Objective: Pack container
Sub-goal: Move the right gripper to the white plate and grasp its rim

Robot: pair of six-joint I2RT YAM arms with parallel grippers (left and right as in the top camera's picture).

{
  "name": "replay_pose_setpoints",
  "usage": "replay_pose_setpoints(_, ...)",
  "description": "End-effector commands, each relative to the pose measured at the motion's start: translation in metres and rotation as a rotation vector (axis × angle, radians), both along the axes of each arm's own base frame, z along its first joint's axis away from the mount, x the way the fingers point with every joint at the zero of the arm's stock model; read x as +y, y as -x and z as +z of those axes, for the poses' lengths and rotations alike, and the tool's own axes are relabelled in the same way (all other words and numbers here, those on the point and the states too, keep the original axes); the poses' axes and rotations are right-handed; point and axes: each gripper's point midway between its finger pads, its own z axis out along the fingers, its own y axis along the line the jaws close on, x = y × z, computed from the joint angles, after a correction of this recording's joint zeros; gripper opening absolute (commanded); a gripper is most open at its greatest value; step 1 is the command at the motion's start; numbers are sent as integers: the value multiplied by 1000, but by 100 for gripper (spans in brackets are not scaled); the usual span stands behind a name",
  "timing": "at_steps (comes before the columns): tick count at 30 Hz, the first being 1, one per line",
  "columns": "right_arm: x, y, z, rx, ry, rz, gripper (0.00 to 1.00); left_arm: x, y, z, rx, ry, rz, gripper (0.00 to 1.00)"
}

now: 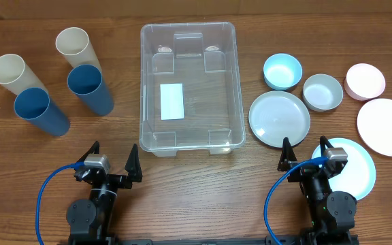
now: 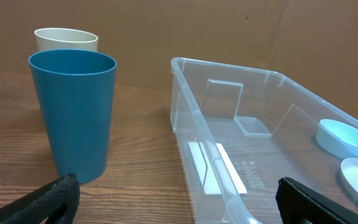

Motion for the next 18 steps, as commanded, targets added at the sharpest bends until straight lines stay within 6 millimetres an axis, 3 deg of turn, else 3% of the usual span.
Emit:
replay_pose_setpoints(1,0,0,3,-17,2,-1,100,-1,0,0,-1,15,-7,100)
replay_pose_setpoints(14,0,0,3,-19,2,-1,100,-1,0,0,-1,15,-7,100)
replay_pose_setpoints(18,-1,3,38,-113,-8,-3,100,-1,0,0,-1,15,-7,100)
